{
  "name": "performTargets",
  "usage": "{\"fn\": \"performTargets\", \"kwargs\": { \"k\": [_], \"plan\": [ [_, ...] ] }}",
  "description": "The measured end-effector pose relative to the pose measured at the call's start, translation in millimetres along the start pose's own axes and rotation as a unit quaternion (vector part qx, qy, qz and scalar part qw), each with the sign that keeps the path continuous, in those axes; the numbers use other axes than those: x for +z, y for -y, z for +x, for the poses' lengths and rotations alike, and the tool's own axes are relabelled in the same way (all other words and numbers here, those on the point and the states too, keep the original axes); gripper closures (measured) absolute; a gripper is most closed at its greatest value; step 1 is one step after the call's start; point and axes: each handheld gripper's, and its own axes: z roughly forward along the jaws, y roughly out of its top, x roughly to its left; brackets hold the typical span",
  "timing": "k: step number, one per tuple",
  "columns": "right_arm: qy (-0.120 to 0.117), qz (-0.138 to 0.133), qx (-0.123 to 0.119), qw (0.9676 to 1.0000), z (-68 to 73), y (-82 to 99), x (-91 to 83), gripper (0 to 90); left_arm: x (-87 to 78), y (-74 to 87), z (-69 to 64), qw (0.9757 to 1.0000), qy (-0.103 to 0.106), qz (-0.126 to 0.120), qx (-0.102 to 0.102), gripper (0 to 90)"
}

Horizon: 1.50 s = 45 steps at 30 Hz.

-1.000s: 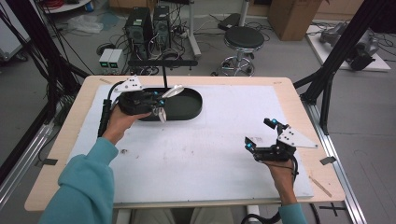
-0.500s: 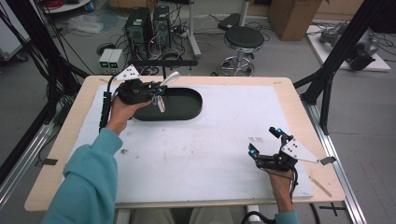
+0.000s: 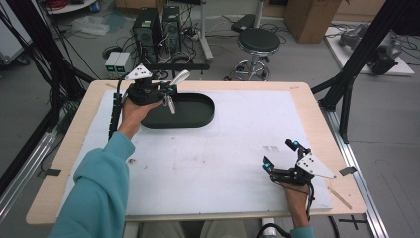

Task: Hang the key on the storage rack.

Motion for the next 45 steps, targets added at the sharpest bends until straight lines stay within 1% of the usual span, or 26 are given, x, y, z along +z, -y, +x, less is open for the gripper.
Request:
{"fn": "performTargets", "kwargs": {
  "k": [2, 3, 4, 7, 9, 12, 16, 17, 21, 28, 29, 36, 42, 44, 45],
  "plan": [
    [0.000, 0.004, 0.002, 1.0000, 0.3, 0.9, 0.2, 0.6, 1.5, 1.4, 1.5, 1.0000, -0.003, 0.006, -0.002, 74.1],
    [0.001, 0.004, -0.001, 1.0000, 0.4, 1.5, 0.5, 0.6, 2.0, 2.1, 2.3, 1.0000, -0.003, 0.007, -0.006, 74.1],
    [0.001, 0.005, 0.001, 1.0000, 1.1, 2.1, 0.5, 0.6, 2.7, 3.0, 3.4, 0.9999, -0.004, 0.006, -0.010, 74.1],
    [0.000, 0.009, -0.001, 1.0000, 1.7, 4.4, 2.0, 0.6, 4.0, 3.9, 5.1, 0.9999, -0.010, 0.004, -0.013, 74.1],
    [-0.001, 0.011, 0.002, 0.9999, 2.3, 5.2, 2.5, 0.6, 5.2, 4.5, 5.8, 0.9998, -0.013, 0.002, -0.015, 74.1],
    [-0.001, 0.011, 0.002, 0.9999, 2.2, 5.5, 2.5, 0.6, 7.3, 5.9, 7.2, 0.9997, -0.019, 0.005, -0.017, 74.1],
    [0.000, 0.009, 0.000, 1.0000, 1.9, 5.7, 2.5, 0.6, 10.4, 7.8, 9.4, 0.9995, -0.021, 0.008, -0.022, 74.1],
    [0.000, 0.008, 0.001, 1.0000, 1.9, 5.8, 2.6, 0.6, 11.2, 8.2, 10.0, 0.9995, -0.019, 0.007, -0.024, 74.2],
    [-0.001, 0.008, 0.004, 1.0000, 1.5, 5.9, 2.3, 0.6, 13.5, 8.8, 12.1, 0.9994, -0.022, 0.005, -0.028, 74.1],
    [0.000, 0.008, 0.005, 1.0000, 1.2, 6.0, 2.3, 0.6, 16.0, 8.8, 16.2, 0.9989, -0.032, 0.001, -0.034, 74.1],
    [-0.001, 0.006, 0.001, 1.0000, 0.5, 6.0, 2.6, 0.6, 16.5, 8.4, 16.7, 0.9988, -0.034, -0.001, -0.035, 74.1],
    [-0.001, 0.006, 0.005, 1.0000, 0.8, 6.1, 2.4, 0.6, 18.0, 9.7, 18.9, 0.9985, -0.042, 0.000, -0.035, 74.1],
    [-0.002, 0.006, 0.006, 1.0000, 0.3, 6.2, 2.3, 0.6, 20.6, 11.1, 20.3, 0.9980, -0.050, -0.005, -0.038, 74.1],
    [-0.001, 0.006, 0.006, 1.0000, 0.4, 6.2, 2.3, 0.6, 21.7, 11.6, 21.0, 0.9979, -0.050, -0.008, -0.041, 74.1],
    [-0.001, 0.006, 0.006, 1.0000, 0.4, 6.2, 2.4, 0.6, 22.5, 12.0, 21.1, 0.9976, -0.054, -0.011, -0.043, 74.0]
  ]
}}
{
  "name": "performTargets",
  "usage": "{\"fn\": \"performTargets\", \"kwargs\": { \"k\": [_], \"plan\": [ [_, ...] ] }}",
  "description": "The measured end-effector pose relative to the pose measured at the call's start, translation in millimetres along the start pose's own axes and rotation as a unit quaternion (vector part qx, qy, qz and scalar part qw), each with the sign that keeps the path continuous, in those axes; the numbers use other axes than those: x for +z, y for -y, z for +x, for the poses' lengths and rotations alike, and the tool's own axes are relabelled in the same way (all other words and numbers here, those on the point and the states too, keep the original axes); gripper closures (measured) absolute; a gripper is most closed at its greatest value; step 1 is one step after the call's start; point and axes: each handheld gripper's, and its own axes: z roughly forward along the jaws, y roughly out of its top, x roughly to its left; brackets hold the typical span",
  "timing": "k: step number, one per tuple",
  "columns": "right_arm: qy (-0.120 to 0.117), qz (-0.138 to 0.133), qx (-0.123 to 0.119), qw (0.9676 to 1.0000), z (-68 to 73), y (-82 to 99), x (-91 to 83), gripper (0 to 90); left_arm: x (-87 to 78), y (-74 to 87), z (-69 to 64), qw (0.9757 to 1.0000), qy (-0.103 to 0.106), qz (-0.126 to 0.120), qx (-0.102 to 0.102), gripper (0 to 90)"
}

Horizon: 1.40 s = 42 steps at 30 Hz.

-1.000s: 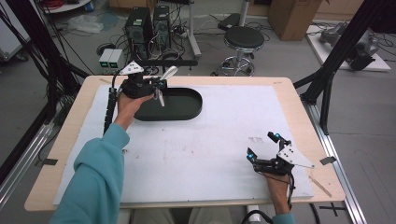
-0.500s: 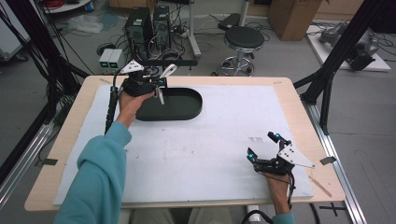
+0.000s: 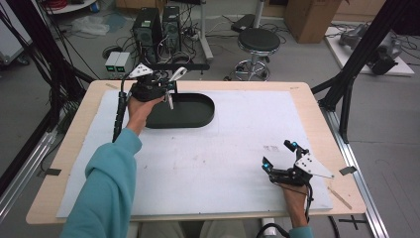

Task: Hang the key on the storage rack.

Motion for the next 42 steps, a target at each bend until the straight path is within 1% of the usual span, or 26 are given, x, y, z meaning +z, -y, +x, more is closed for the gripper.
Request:
{"fn": "performTargets", "kwargs": {
  "k": [4, 6, 12, 15, 16, 17, 18, 22, 25, 26, 31, 33, 34, 36, 38, 41, 42],
  "plan": [
    [0.000, 0.001, 0.002, 1.0000, 0.1, 0.1, -0.2, 0.6, 2.3, 1.4, -0.4, 1.0000, -0.004, 0.000, -0.001, 74.0],
    [0.000, -0.001, 0.006, 1.0000, -0.1, 0.3, -0.7, 0.6, 4.9, 3.5, 0.0, 1.0000, -0.009, 0.003, 0.000, 73.9],
    [0.001, -0.006, 0.007, 1.0000, -1.0, 0.6, -1.0, 0.6, 10.2, 7.4, 0.0, 0.9998, -0.017, 0.010, 0.002, 73.9],
    [0.000, -0.006, 0.006, 1.0000, -1.1, 0.6, -1.1, 0.6, 13.5, 9.4, -0.3, 0.9997, -0.020, 0.010, 0.000, 73.9],
    [0.000, -0.006, 0.007, 1.0000, -1.1, 0.6, -1.1, 0.6, 15.4, 10.4, -1.6, 0.9995, -0.028, 0.015, 0.006, 73.8],
    [-0.001, -0.007, 0.008, 0.9999, -1.0, 0.6, -1.2, 0.6, 15.4, 10.4, -1.6, 0.9995, -0.028, 0.015, 0.006, 73.8],
    [0.000, -0.007, 0.008, 0.9999, -1.0, 0.6, -1.2, 0.6, 17.1, 11.3, -2.7, 0.9991, -0.036, 0.020, 0.013, 73.8],
    [-0.001, -0.007, 0.008, 0.9999, -1.1, 0.6, -1.3, 0.6, 19.7, 12.9, -4.8, 0.9983, -0.045, 0.028, 0.023, 73.8],
    [-0.001, -0.007, 0.008, 0.9999, -1.0, 0.7, -1.4, 0.6, 20.8, 13.8, -5.5, 0.9981, -0.048, 0.031, 0.025, 73.7],
    [-0.001, -0.007, 0.008, 0.9999, -1.0, 0.7, -1.4, 0.6, 22.1, 14.1, -7.1, 0.9971, -0.056, 0.038, 0.036, 73.7],
    [-0.001, -0.007, 0.008, 0.9999, -1.0, 0.7, -1.4, 0.6, 27.2, 15.2, -14.6, 0.9935, -0.084, 0.051, 0.057, 73.6],
    [-0.001, -0.007, 0.009, 0.9999, -0.9, 0.8, -1.5, 0.6, 28.6, 16.3, -15.0, 0.9931, -0.088, 0.054, 0.056, 73.2],
    [-0.002, -0.007, 0.009, 0.9999, -1.1, 0.8, -1.6, 0.6, 29.2, 16.9, -14.9, 0.9934, -0.087, 0.054, 0.051, 73.1],
    [-0.002, -0.007, 0.010, 0.9999, -1.1, 0.9, -1.7, 0.6, 29.8, 17.4, -14.8, 0.9936, -0.086, 0.053, 0.049, 72.9],
    [-0.001, -0.007, 0.011, 0.9999, -1.1, 0.8, -1.6, 0.6, 30.1, 17.4, -15.7, 0.9928, -0.091, 0.055, 0.056, 72.9],
    [-0.001, -0.007, 0.009, 0.9999, -1.7, 0.8, -1.6, 0.6, 30.5, 17.8, -15.5, 0.9930, -0.090, 0.055, 0.053, 72.5],
    [-0.001, -0.008, 0.010, 0.9999, -1.5, 0.8, -1.4, 0.6, 30.7, 18.4, -15.4, 0.9926, -0.091, 0.058, 0.055, 72.4]
  ]
}}
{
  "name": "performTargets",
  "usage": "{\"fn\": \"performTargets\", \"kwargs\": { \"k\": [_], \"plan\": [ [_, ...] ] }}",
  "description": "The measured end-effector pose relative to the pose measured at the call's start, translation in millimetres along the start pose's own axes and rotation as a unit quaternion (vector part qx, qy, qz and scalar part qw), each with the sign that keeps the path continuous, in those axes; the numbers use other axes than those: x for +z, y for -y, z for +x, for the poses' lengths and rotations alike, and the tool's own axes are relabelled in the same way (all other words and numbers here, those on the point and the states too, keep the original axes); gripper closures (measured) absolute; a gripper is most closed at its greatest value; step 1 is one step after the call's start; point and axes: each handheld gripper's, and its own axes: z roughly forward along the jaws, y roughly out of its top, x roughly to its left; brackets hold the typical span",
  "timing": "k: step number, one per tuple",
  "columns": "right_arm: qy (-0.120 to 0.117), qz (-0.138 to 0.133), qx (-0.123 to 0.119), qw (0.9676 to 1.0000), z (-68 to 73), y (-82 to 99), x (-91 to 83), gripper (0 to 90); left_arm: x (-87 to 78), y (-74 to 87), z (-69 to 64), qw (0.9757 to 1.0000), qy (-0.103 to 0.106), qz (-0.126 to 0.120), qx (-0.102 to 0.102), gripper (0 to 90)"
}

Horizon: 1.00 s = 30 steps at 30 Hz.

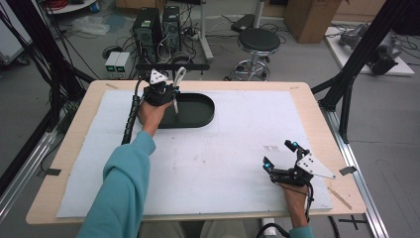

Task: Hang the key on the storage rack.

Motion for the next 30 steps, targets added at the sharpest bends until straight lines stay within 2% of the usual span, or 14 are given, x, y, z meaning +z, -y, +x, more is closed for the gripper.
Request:
{"fn": "performTargets", "kwargs": {
  "k": [6, 14, 16, 19, 20, 22, 23, 24, 25, 27, 28, 29, 30],
  "plan": [
    [0.000, 0.001, 0.000, 1.0000, -0.2, 0.0, -0.2, 0.6, 0.4, 0.5, -0.6, 1.0000, 0.001, 0.003, 0.000, 72.2],
    [-0.002, 0.001, 0.001, 1.0000, -1.2, 0.0, 0.4, 0.6, 3.5, 3.4, -0.8, 0.9998, 0.010, 0.005, -0.014, 71.6],
    [-0.002, 0.001, -0.001, 1.0000, -1.1, 0.0, 0.4, 0.6, 3.0, 2.9, -0.6, 0.9998, 0.012, 0.003, -0.017, 69.0],
    [-0.002, 0.003, 0.002, 1.0000, 0.0, 0.0, -0.1, 0.6, 1.8, 2.6, 0.5, 0.9994, 0.022, -0.003, -0.026, 58.4],
    [-0.002, 0.003, 0.003, 1.0000, 0.1, 0.1, -0.1, 0.6, 0.0, 2.5, 1.5, 0.9991, 0.037, -0.005, -0.023, 52.4],
    [-0.002, 0.003, 0.003, 1.0000, -0.4, 0.1, -0.2, 0.6, -4.3, 1.9, 1.2, 0.9984, 0.053, -0.013, -0.010, 37.9],
    [-0.003, 0.002, 0.003, 1.0000, -0.7, 0.2, -0.1, 0.6, -4.3, 1.9, 1.2, 0.9984, 0.053, -0.013, -0.010, 26.7],
    [-0.003, 0.001, 0.004, 1.0000, -0.8, 0.1, -0.1, 0.6, -12.2, 3.0, 0.8, 0.9973, 0.064, -0.038, -0.003, 14.1],
    [-0.003, 0.003, 0.006, 1.0000, -0.5, 0.2, -0.4, 0.6, -12.2, 3.0, 0.8, 0.9973, 0.064, -0.038, -0.003, 9.0],
    [-0.003, 0.003, 0.007, 1.0000, -0.3, 0.3, -0.6, 0.6, -29.3, 6.8, 2.7, 0.9946, 0.083, -0.061, 0.009, 1.7],
    [-0.003, 0.001, 0.006, 1.0000, -0.7, 0.3, -0.5, 0.6, -29.3, 6.8, 2.7, 0.9946, 0.083, -0.061, 0.009, 1.7],
    [-0.004, 0.000, 0.006, 1.0000, -1.0, 0.3, -0.4, 0.6, -43.6, 11.7, 5.3, 0.9924, 0.093, -0.080, 0.014, 1.7],
    [-0.003, 0.000, 0.007, 1.0000, -1.1, 0.4, -0.6, 0.6, -51.1, 14.6, 6.7, 0.9918, 0.094, -0.085, 0.015, 1.7]
  ]
}}
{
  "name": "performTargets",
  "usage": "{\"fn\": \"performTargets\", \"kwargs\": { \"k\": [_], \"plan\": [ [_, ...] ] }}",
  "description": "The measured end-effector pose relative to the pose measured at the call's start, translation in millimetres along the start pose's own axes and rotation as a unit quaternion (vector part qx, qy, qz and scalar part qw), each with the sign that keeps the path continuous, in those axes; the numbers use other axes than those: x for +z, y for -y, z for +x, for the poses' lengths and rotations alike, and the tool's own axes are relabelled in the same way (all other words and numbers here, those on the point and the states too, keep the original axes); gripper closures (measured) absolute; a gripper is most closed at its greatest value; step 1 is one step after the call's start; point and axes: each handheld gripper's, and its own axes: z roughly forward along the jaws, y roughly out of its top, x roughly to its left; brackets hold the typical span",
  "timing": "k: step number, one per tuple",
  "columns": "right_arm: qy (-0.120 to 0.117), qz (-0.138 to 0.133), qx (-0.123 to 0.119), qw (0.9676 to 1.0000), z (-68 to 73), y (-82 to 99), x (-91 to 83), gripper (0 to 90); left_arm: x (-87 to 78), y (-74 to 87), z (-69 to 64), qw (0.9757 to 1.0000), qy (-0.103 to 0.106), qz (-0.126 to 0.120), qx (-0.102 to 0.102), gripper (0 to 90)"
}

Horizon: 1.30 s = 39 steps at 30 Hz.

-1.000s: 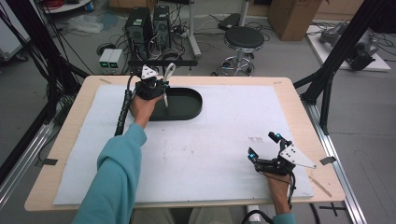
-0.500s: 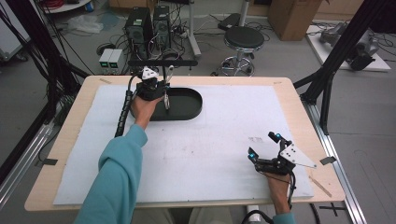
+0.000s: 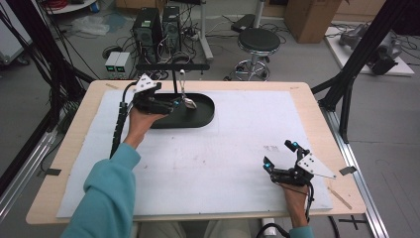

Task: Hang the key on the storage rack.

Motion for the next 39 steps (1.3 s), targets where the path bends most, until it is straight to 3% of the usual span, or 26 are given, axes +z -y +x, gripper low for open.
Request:
{"fn": "performTargets", "kwargs": {
  "k": [5, 7, 9, 11, 12, 13, 14, 17, 23, 25, 28, 29, 34, 39],
  "plan": [
    [0.001, -0.001, 0.000, 1.0000, 0.1, 0.1, 0.0, 0.6, -41.8, 15.9, -5.7, 0.9992, 0.027, -0.028, -0.004, 1.7],
    [0.001, -0.001, -0.002, 1.0000, 0.0, 0.1, -0.1, 0.6, -48.3, 19.4, -7.5, 0.9990, 0.032, -0.030, -0.003, 1.7],
    [0.001, 0.001, 0.003, 1.0000, 0.0, 0.0, -0.2, 0.6, -75.7, 38.1, -16.4, 0.9982, 0.047, -0.037, 0.008, 1.7],
    [0.000, 0.000, 0.004, 1.0000, -0.7, 0.0, -0.1, 0.6, -91.8, 50.3, -20.0, 0.9975, 0.056, -0.042, 0.008, 1.7],
    [0.000, 0.000, 0.005, 1.0000, -0.6, 0.1, -0.3, 0.6, -91.8, 50.3, -20.0, 0.9975, 0.056, -0.042, 0.008, 1.7],
    [0.001, -0.002, 0.003, 1.0000, -0.5, 0.1, -0.1, 0.6, -106.3, 60.2, -22.2, 0.9974, 0.057, -0.044, 0.005, 1.7],
    [0.002, -0.002, 0.002, 1.0000, -0.3, 0.1, -0.2, 0.6, -106.3, 60.2, -22.2, 0.9974, 0.057, -0.044, 0.005, 1.7],
    [0.003, -0.002, 0.000, 1.0000, 0.3, 0.2, -0.5, 0.6, -132.9, 78.3, -25.9, 0.9963, 0.055, -0.065, 0.006, 1.7],
    [0.004, -0.002, -0.005, 1.0000, 1.6, 0.1, -0.6, 0.6, -163.1, 108.9, -28.0, 0.9955, 0.051, -0.080, -0.008, 1.7],
    [0.004, -0.004, -0.010, 0.9999, 1.5, 0.1, -0.2, 0.6, -170.9, 122.5, -30.2, 0.9947, 0.048, -0.088, -0.022, 1.7],
    [0.004, -0.004, -0.010, 0.9999, 1.4, 0.1, -0.1, 0.6, -176.4, 133.5, -31.6, 0.9943, 0.045, -0.093, -0.025, 1.7],
    [0.004, -0.004, -0.011, 0.9999, 1.5, 0.1, -0.1, 0.6, -181.3, 135.9, -33.3, 0.9920, 0.038, -0.119, -0.019, 1.7],
    [0.003, -0.002, -0.010, 0.9999, 2.1, 0.2, -0.4, 0.6, -180.9, 136.8, -36.4, 0.9928, 0.032, -0.116, -0.005, 1.7],
    [0.003, -0.002, -0.015, 0.9999, 2.8, 0.2, -0.3, 0.6, -181.4, 137.2, -36.0, 0.9926, 0.029, -0.118, -0.008, 1.7]
  ]
}}
